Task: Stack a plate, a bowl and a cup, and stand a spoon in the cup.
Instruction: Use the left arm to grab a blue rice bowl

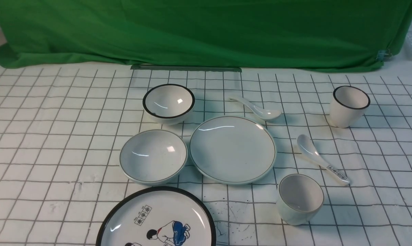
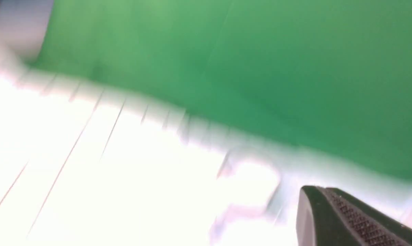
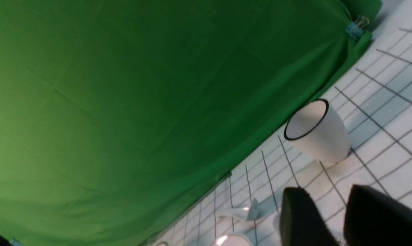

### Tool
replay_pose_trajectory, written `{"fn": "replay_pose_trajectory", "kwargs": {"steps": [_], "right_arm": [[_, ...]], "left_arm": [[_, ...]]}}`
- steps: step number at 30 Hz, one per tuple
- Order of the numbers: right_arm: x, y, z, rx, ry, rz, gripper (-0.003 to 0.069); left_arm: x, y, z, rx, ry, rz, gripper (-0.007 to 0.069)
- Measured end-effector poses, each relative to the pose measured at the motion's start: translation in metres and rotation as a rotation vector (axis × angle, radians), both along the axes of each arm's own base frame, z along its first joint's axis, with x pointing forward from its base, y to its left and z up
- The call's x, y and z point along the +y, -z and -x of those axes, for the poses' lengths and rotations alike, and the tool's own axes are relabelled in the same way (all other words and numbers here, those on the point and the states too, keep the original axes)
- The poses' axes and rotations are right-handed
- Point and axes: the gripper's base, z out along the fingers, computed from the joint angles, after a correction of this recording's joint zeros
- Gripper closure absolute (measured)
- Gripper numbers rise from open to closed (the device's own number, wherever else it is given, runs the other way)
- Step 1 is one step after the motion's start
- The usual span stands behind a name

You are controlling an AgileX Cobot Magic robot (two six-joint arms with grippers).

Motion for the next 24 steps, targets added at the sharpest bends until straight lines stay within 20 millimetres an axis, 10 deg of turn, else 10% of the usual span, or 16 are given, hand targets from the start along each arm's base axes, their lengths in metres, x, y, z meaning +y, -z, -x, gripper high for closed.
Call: {"fn": "replay_pose_trajectory", "kwargs": {"steps": [8, 13, 18, 24], "right_arm": [[0.003, -0.003, 0.001, 0.030, -0.036, 0.014, 0.0475], [0.020, -0.049, 0.005, 0.224, -0.263, 0.299, 0.0617], [0.028, -0.100, -0.030, 0.532, -0.442, 0.564, 0.0626], [0.031, -0.117, -0.077, 0.732, -0.567, 0.730, 0.0625]], "left_arm": [[-0.009, 0.073, -0.123, 0.571, 0.191, -0.078, 0.0620], [-0.024, 0.111, -0.178, 0.686, 0.259, -0.147, 0.0622], [-0.060, 0.129, -0.225, 0.696, 0.356, -0.226, 0.0621], [-0.071, 0.161, -0.258, 0.743, 0.344, -0.230, 0.0497]]}}
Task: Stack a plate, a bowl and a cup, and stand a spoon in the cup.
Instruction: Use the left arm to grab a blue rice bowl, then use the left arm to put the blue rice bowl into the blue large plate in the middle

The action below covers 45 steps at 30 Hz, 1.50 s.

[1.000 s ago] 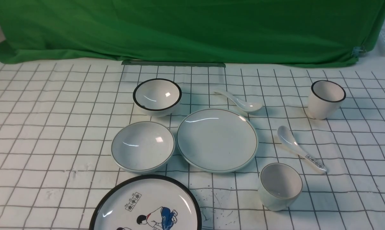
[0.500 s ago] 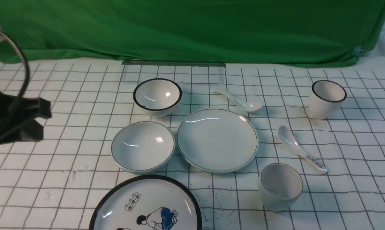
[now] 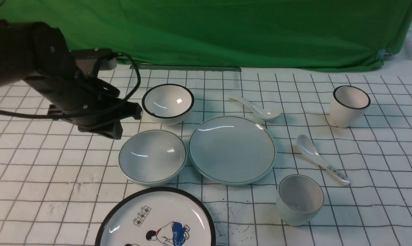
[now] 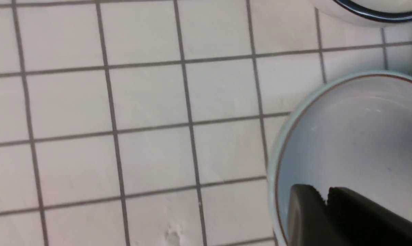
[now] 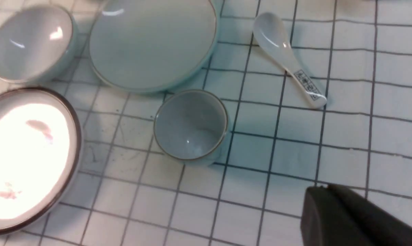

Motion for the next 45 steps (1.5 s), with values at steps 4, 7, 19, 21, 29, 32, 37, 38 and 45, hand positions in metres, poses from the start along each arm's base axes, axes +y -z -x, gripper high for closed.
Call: {"fn": "replay_pose_trajectory", "kwargs": {"steps": [4, 7, 19, 21, 29, 32, 37, 38, 45], "right_arm": [[0.001, -0.002, -0.014, 0.018, -0.012, 0.017, 0.0624], [0.001, -0.001, -0.022, 0.004, -0.004, 0.019, 0.0624], [0.000, -0.007, -0.030, -0.097, 0.024, 0.009, 0.0622], [0.000, -0.007, -0.030, -0.100, 0.025, 0.008, 0.0622], [0.003, -0.009, -0.043, 0.019, 0.009, 0.011, 0.0620], [0.006, -0.010, -0.062, 0.117, -0.010, 0.021, 0.0605], [0.014, -0.001, -0.092, 0.205, -0.042, 0.035, 0.0459], [0.019, 0.005, -0.099, 0.229, -0.071, 0.051, 0.0392], [0.048, 0.042, -0.124, 0.325, -0.172, 0.142, 0.0270]], "left_arm": [[-0.001, 0.021, -0.012, 0.020, -0.018, -0.010, 0.0348], [-0.004, 0.043, -0.018, 0.061, -0.021, -0.014, 0.0181], [-0.008, 0.053, -0.017, 0.130, -0.052, 0.031, 0.0552], [-0.010, 0.041, -0.014, 0.111, -0.058, 0.057, 0.0582], [-0.029, -0.018, 0.003, -0.019, -0.016, 0.248, 0.0587], [-0.058, -0.028, 0.003, -0.063, 0.036, 0.307, 0.0587], [-0.108, -0.007, -0.013, -0.024, 0.131, 0.311, 0.0587], [-0.119, 0.002, -0.019, -0.009, 0.143, 0.310, 0.0587], [-0.138, 0.038, -0.048, 0.056, 0.136, 0.283, 0.0587]]}}
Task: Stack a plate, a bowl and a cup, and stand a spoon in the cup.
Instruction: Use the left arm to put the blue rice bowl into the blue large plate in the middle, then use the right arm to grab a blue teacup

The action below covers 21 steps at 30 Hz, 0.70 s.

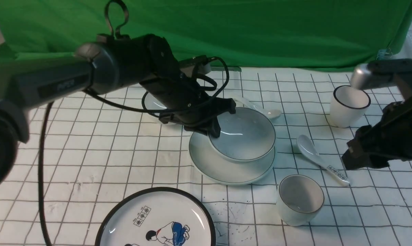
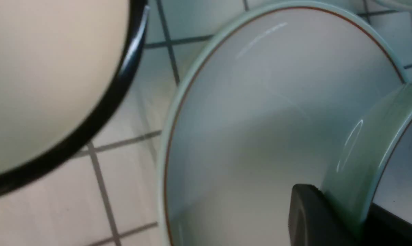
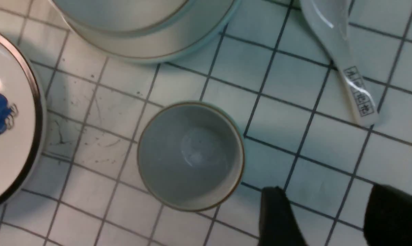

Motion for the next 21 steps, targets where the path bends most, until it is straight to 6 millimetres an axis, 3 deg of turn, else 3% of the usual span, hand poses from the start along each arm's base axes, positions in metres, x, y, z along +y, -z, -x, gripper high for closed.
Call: {"fn": "replay_pose_trajectory", "kwargs": {"steps": [5, 10, 14, 18, 19, 20, 21], "right_arm": [[0.013, 0.025, -0.013, 0.063, -0.019, 0.022, 0.0232], [0.030, 0.043, -0.017, 0.098, -0.067, 0.037, 0.0123], [0.036, 0.055, -0.022, 0.119, -0.077, 0.045, 0.0106], [0.038, 0.068, -0.027, 0.152, -0.075, 0.057, 0.0127], [0.039, 0.077, -0.029, 0.176, -0.075, 0.066, 0.0180], [0.039, 0.077, -0.030, 0.176, -0.075, 0.066, 0.0195], [0.039, 0.079, -0.030, 0.178, -0.075, 0.067, 0.0256]], "left_arm": [[0.003, 0.014, -0.004, 0.024, -0.004, -0.066, 0.0587], [0.004, 0.014, -0.006, 0.004, -0.005, -0.086, 0.0584], [0.005, 0.014, -0.007, -0.015, 0.001, -0.101, 0.0559], [0.006, 0.014, -0.007, -0.017, 0.010, -0.119, 0.0472], [0.006, 0.014, -0.006, -0.006, 0.013, -0.120, 0.0386], [0.006, 0.014, -0.006, -0.003, 0.014, -0.120, 0.0369], [0.006, 0.014, -0.005, 0.006, 0.016, -0.119, 0.0328]]}}
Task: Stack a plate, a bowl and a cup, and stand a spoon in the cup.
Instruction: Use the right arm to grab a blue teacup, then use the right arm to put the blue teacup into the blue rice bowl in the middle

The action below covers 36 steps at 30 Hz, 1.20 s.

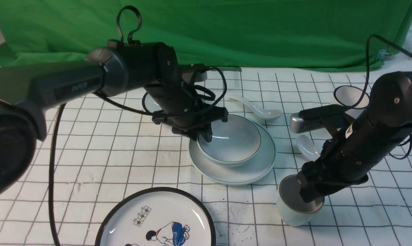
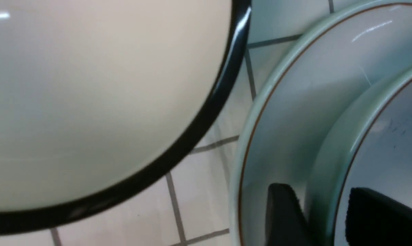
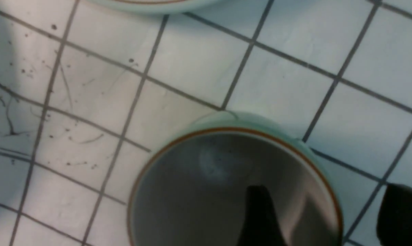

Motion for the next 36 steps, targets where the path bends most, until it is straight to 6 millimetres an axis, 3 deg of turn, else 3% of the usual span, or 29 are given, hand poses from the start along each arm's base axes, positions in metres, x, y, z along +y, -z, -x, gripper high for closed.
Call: {"fn": "replay_pose_trajectory", "kwargs": {"steps": [1, 3, 4, 6, 7, 8, 12, 13, 14, 16, 22, 25, 30, 36], "right_arm": [[0.000, 0.000, 0.000, -0.003, -0.001, 0.000, 0.0296], [0.001, -0.003, -0.002, -0.015, -0.017, -0.002, 0.0498], [0.002, -0.007, -0.003, -0.022, -0.027, -0.003, 0.0545], [0.002, -0.016, -0.006, -0.027, -0.041, 0.000, 0.0575], [0.004, -0.033, -0.011, -0.060, -0.049, -0.006, 0.0576], [0.004, -0.033, -0.011, -0.061, -0.049, -0.006, 0.0576], [0.016, -0.094, -0.036, -0.237, -0.053, -0.077, 0.0576], [0.016, -0.093, -0.036, -0.234, -0.053, -0.076, 0.0576], [0.026, -0.112, -0.049, -0.288, -0.066, -0.103, 0.0576], [0.040, -0.117, -0.063, -0.303, -0.087, -0.117, 0.0576], [0.080, -0.082, -0.103, -0.220, -0.144, -0.097, 0.0576], [0.094, -0.050, -0.120, -0.152, -0.157, -0.072, 0.0576], [0.102, -0.027, -0.129, -0.118, -0.158, -0.060, 0.0568], [0.104, -0.022, -0.131, -0.113, -0.152, -0.061, 0.0499]], "left_arm": [[0.000, 0.000, 0.001, 0.007, 0.003, -0.002, 0.0297], [0.000, -0.003, 0.003, 0.040, 0.016, -0.011, 0.0229], [0.000, -0.006, 0.004, 0.049, 0.023, -0.014, 0.0213], [0.001, -0.016, 0.004, 0.056, 0.040, -0.026, 0.0200], [0.002, -0.028, 0.005, 0.046, 0.058, -0.044, 0.0203], [0.003, -0.029, 0.006, 0.046, 0.060, -0.048, 0.0204], [0.016, -0.093, 0.018, -0.083, 0.094, -0.100, 0.0358], [0.017, -0.096, 0.019, -0.089, 0.093, -0.098, 0.0358], [0.024, -0.119, 0.028, -0.126, 0.103, -0.119, 0.0457], [0.034, -0.146, 0.043, -0.158, 0.110, -0.145, 0.0575], [0.049, -0.180, 0.070, -0.207, 0.113, -0.160, 0.0621], [0.056, -0.188, 0.084, -0.220, 0.111, -0.162, 0.0621], [0.062, -0.195, 0.097, -0.243, 0.107, -0.154, 0.0621], [0.064, -0.198, 0.099, -0.255, 0.106, -0.157, 0.0621]]}}
